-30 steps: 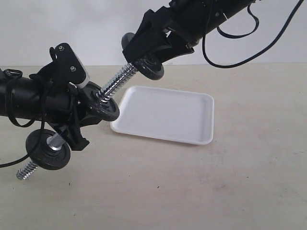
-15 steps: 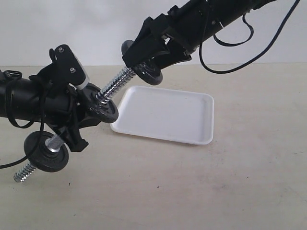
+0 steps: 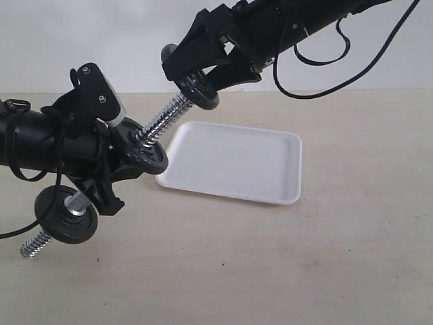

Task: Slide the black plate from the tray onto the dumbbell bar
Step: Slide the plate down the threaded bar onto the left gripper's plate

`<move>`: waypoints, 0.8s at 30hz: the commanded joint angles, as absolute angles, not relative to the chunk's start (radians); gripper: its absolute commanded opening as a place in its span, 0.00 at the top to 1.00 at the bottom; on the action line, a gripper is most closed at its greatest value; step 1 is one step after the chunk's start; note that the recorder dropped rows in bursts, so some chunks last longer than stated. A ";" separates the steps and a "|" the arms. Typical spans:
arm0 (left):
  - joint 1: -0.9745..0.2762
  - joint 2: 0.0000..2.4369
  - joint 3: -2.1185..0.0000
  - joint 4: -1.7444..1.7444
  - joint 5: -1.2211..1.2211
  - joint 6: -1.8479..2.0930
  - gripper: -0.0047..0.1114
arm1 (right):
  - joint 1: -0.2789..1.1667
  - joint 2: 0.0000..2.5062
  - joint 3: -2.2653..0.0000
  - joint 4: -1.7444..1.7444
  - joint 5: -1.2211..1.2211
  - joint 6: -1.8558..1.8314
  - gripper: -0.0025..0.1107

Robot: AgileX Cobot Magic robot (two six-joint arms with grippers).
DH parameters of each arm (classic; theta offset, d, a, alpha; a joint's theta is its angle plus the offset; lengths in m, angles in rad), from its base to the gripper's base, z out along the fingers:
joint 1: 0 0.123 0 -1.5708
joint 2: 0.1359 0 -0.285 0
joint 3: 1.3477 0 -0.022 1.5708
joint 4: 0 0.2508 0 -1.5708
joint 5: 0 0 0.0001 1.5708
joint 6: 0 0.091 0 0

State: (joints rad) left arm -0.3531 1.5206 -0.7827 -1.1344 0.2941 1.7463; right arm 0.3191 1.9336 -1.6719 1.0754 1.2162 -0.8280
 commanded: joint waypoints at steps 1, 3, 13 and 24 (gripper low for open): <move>-0.359 1.472 -0.821 -1.194 0.277 1.744 0.92 | 0.319 1.887 -1.677 1.106 1.221 -0.811 0.98; -0.359 1.472 -0.821 -1.194 0.272 1.744 0.92 | 0.319 1.882 -1.677 1.060 1.221 -0.787 0.98; -0.359 1.472 -0.821 -1.194 0.257 1.744 0.92 | 0.319 1.882 -1.677 1.026 1.221 -0.747 0.98; -0.359 1.472 -0.821 -1.223 0.259 1.748 0.92 | 0.319 1.882 -1.677 1.038 1.221 -0.714 0.98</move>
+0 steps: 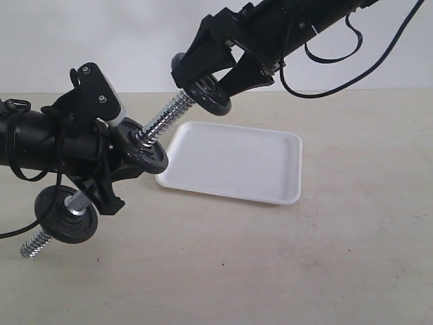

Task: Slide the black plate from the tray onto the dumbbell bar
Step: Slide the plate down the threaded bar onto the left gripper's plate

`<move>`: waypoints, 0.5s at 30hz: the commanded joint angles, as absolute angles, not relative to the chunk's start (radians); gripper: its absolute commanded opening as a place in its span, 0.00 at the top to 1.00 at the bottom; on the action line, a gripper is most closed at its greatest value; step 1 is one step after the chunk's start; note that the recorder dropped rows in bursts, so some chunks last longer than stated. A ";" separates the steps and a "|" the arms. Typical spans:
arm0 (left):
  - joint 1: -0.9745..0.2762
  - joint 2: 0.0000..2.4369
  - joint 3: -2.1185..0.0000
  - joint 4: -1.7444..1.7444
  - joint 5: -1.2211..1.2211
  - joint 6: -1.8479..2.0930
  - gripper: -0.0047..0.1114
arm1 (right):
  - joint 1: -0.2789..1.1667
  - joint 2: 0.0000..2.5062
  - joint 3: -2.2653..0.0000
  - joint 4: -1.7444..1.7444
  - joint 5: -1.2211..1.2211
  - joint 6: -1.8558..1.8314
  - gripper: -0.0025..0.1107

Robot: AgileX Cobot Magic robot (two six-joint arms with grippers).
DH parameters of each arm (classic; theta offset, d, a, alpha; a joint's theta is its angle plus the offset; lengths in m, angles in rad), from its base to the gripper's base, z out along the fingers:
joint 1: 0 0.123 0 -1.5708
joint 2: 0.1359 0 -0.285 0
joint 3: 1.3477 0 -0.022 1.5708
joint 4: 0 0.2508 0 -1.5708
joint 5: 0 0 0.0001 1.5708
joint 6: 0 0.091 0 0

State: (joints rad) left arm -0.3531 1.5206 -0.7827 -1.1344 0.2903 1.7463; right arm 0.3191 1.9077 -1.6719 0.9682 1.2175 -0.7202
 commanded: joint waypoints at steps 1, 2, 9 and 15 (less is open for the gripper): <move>-0.359 1.472 -0.821 -1.229 0.259 1.753 0.92 | 0.319 1.882 -1.677 1.043 1.221 -0.714 0.98; -0.359 1.472 -0.821 -1.247 0.259 1.771 0.92 | 0.319 1.882 -1.677 1.044 1.221 -0.714 0.98; -0.359 1.472 -0.823 -1.285 0.288 1.815 0.92 | 0.323 1.882 -1.677 1.081 1.221 -0.719 0.98; -0.359 1.472 -0.823 -1.297 0.288 1.830 0.92 | 0.349 1.884 -1.677 1.062 1.221 -0.732 0.98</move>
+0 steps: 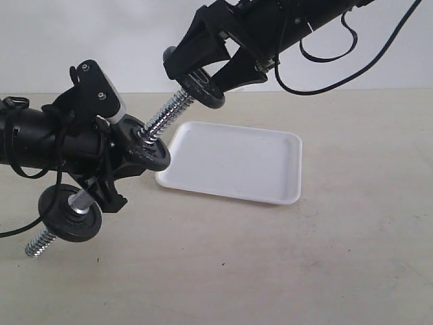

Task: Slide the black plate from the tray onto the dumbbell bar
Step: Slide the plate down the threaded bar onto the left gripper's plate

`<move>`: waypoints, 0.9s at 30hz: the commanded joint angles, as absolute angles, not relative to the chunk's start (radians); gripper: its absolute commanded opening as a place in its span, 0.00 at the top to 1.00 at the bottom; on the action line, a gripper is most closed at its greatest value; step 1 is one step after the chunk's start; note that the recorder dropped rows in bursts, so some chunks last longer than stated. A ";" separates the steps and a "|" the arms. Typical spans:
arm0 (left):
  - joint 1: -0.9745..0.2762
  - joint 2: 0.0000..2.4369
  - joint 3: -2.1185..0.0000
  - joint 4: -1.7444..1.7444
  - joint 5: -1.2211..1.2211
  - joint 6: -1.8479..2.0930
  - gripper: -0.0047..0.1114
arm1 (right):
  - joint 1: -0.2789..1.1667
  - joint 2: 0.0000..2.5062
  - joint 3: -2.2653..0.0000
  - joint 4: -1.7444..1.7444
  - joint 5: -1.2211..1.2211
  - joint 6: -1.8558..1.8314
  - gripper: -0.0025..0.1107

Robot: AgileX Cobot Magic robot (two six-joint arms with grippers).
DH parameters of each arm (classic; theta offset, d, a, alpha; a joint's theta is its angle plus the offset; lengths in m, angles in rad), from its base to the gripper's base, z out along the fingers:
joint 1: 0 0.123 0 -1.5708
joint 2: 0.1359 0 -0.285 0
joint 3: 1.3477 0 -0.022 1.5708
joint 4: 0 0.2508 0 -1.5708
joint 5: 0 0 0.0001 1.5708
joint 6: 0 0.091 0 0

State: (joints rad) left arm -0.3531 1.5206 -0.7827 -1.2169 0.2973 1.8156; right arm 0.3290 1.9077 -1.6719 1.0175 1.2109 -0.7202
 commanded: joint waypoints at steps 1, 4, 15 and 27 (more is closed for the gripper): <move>-0.359 1.472 -0.823 -1.297 0.288 1.830 0.92 | 0.349 1.884 -1.675 1.054 1.221 -0.732 0.98; -0.359 1.472 -0.823 -1.297 0.288 1.830 0.92 | 0.347 1.884 -1.675 1.023 1.221 -0.730 0.98; -0.359 1.472 -0.823 -1.297 0.285 1.832 0.92 | 0.347 1.884 -1.675 1.007 1.221 -0.713 0.98; -0.359 1.472 -0.823 -1.297 0.276 1.832 0.92 | 0.360 1.884 -1.675 1.030 1.221 -0.720 0.98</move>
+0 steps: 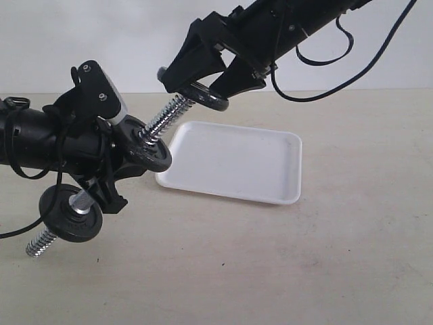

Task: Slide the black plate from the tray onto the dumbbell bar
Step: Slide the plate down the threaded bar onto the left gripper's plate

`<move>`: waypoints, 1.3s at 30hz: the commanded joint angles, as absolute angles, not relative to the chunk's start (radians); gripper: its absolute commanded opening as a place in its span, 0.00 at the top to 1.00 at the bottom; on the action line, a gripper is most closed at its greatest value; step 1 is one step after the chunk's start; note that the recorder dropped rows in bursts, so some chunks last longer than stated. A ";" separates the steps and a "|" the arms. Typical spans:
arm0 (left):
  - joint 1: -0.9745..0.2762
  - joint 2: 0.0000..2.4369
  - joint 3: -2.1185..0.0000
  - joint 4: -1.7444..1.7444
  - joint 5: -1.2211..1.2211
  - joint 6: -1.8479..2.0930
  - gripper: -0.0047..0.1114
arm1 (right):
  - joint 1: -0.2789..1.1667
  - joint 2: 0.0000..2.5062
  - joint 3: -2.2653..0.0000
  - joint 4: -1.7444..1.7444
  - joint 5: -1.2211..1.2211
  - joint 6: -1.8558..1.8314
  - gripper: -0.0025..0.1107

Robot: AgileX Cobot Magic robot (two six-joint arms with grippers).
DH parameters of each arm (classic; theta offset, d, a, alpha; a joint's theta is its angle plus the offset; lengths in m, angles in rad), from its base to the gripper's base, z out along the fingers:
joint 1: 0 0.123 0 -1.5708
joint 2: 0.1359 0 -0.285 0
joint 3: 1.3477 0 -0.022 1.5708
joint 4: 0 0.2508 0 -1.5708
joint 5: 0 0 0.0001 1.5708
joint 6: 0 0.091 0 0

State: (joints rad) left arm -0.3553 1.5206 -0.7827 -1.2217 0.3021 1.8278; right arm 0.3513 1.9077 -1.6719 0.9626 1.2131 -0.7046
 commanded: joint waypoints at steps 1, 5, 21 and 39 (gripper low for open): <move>-0.359 1.472 -0.823 -1.301 0.277 1.832 0.92 | 0.360 1.884 -1.675 1.030 1.221 -0.720 0.98; -0.359 1.472 -0.823 -1.311 0.277 1.832 0.92 | 0.390 1.886 -1.675 1.041 1.221 -0.756 0.98; -0.359 1.472 -0.823 -1.310 0.277 1.832 0.92 | 0.405 1.886 -1.675 1.004 1.221 -0.769 0.98; -0.359 1.472 -0.823 -1.312 0.280 1.832 0.92 | 0.405 1.886 -1.675 1.003 1.221 -0.769 0.98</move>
